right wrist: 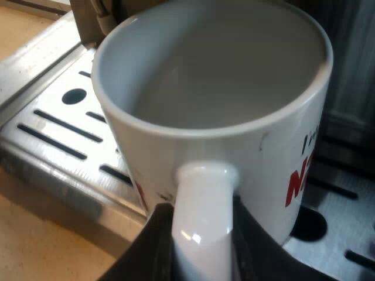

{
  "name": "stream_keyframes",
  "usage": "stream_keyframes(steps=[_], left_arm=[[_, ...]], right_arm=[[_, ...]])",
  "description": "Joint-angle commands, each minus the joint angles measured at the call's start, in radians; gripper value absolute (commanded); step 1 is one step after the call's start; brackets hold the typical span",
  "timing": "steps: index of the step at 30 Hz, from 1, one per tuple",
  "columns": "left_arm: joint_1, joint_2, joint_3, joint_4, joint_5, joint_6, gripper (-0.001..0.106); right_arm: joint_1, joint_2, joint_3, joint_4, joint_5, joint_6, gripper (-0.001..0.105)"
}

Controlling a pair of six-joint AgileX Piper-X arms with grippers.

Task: Place mug into machine

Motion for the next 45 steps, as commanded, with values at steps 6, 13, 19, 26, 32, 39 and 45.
stream_keyframes(steps=[6, 13, 19, 26, 32, 39, 45], left_arm=[[-0.005, -0.001, -0.002, -0.029, 0.007, -0.018, 0.077], [-0.005, -0.001, -0.002, -0.029, 0.007, -0.018, 0.077], [-0.005, -0.001, -0.002, -0.029, 0.007, -0.022, 0.077], [-0.005, -0.001, -0.002, -0.031, 0.007, -0.022, 0.077], [-0.005, -0.001, -0.002, -0.034, 0.007, -0.022, 0.077], [-0.005, -0.001, -0.002, -0.034, 0.007, -0.024, 0.077], [-0.005, -0.001, -0.002, -0.034, 0.007, -0.024, 0.077]], right_arm=[[0.028, 0.065, -0.063, -0.048, -0.009, -0.018, 0.005], [0.064, 0.073, -0.063, -0.052, 0.0, -0.058, 0.048], [0.082, 0.073, -0.063, -0.059, 0.113, -0.04, 0.052], [0.082, 0.073, -0.04, -0.078, 0.117, -0.03, 0.052], [0.082, 0.14, -0.029, -0.187, 0.117, -0.03, 0.052], [0.082, 0.233, -0.068, -0.287, 0.117, -0.036, 0.052], [0.08, 0.3, -0.152, -0.287, 0.154, -0.05, 0.052]])
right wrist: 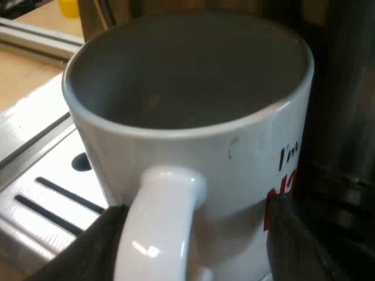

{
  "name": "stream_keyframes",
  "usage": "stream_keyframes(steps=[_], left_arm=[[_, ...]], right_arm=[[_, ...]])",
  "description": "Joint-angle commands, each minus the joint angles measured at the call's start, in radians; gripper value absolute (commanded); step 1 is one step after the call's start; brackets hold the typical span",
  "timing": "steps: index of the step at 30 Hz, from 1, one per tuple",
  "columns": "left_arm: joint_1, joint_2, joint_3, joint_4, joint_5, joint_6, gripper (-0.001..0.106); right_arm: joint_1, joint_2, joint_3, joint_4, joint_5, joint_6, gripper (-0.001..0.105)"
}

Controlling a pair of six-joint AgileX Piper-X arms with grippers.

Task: Place mug into machine

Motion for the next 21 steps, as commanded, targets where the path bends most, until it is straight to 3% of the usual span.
stream_keyframes(steps=[1, 11, 21], left_arm=[[-0.005, -0.001, -0.002, -0.019, 0.007, -0.011, 0.077], [-0.005, -0.001, -0.002, -0.019, 0.007, -0.011, 0.077], [-0.005, -0.001, -0.002, -0.019, 0.0, -0.011, 0.077]], right_arm=[[-0.001, 0.048, -0.068, -0.015, 0.027, -0.012, 0.052], [-0.001, 0.106, -0.127, -0.022, 0.021, -0.012, 0.052], [0.004, 0.038, -0.086, 0.002, 0.083, -0.018, 0.052]])
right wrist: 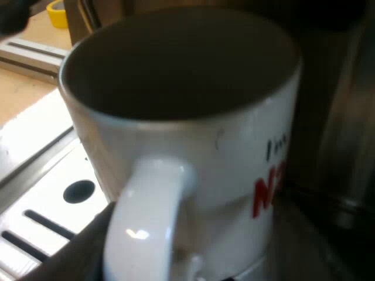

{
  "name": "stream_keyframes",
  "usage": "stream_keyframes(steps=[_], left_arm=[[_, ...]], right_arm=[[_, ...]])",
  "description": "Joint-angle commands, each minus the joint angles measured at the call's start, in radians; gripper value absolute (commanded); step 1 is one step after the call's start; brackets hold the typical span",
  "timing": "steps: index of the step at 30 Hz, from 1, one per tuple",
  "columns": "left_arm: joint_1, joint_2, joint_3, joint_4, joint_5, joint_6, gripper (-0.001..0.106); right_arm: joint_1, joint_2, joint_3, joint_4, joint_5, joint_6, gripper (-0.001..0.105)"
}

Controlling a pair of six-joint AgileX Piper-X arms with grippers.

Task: Place mug into machine

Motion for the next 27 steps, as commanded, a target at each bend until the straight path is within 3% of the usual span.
stream_keyframes(steps=[1, 9, 12, 21, 27], left_arm=[[-0.005, -0.001, -0.002, -0.019, 0.0, -0.012, 0.077], [-0.005, -0.02, -0.013, -0.009, 0.002, -0.012, 0.077], [-0.005, -0.069, -0.036, 0.054, 0.003, -0.012, 0.077], [-0.005, -0.25, -0.111, 0.232, 0.004, -0.012, 0.077], [-0.005, -0.327, -0.231, 0.405, 0.007, -0.012, 0.077]], right_arm=[[0.006, -0.045, 0.023, -0.005, 0.047, -0.012, 0.052], [0.037, -0.26, 0.164, 0.105, 0.047, -0.005, 0.052], [0.052, -0.363, 0.201, 0.199, 0.047, -0.005, 0.052], [0.125, -0.562, 0.207, 0.341, 0.084, -0.005, 0.049], [0.251, -0.702, 0.207, 0.346, 0.179, -0.009, 0.0]])
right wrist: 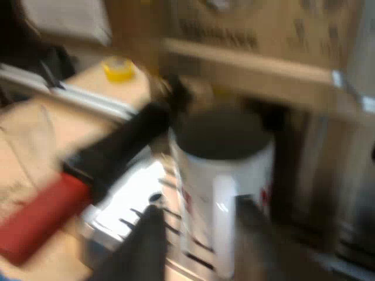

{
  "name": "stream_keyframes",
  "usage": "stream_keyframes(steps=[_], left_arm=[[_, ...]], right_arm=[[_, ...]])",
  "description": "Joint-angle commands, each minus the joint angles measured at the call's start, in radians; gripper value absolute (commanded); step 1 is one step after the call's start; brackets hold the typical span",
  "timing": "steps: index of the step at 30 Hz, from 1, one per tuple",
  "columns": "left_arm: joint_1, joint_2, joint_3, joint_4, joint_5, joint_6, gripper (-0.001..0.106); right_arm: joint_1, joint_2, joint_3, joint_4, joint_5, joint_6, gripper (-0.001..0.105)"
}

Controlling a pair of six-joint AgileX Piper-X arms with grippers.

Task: Place mug into machine

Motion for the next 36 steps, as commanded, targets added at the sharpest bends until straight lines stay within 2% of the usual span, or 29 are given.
stream_keyframes(steps=[1, 3, 7, 11, 14, 31, 36], left_arm=[[-0.005, -0.022, -0.05, 0.047, 0.007, -0.009, 0.077], [-0.005, -0.029, -0.084, 0.081, 0.007, -0.009, 0.077], [-0.005, -0.031, -0.146, 0.146, 0.001, 0.0, 0.077], [-0.005, -0.031, -0.155, 0.138, -0.05, 0.0, 0.077], [-0.005, -0.031, -0.155, 0.134, -0.058, 0.0, 0.077], [-0.005, -0.031, -0.155, 0.131, -0.056, 0.0, 0.077], [-0.005, -0.031, -0.155, 0.131, -0.053, 0.0, 0.077]], right_arm=[[0.041, -0.042, -0.004, -0.004, 0.029, -0.013, 0.0], [0.068, -0.058, -0.004, -0.004, 0.051, -0.027, 0.0], [0.128, -0.062, -0.024, -0.006, 0.167, -0.031, 0.0], [0.143, -0.03, -0.066, -0.006, 0.232, -0.031, 0.0], [0.14, 0.014, -0.111, -0.006, 0.258, -0.034, 0.0], [0.103, 0.327, -0.377, -0.006, 0.295, -0.05, 0.0], [0.076, 0.392, -0.444, -0.006, 0.295, -0.091, 0.0]])
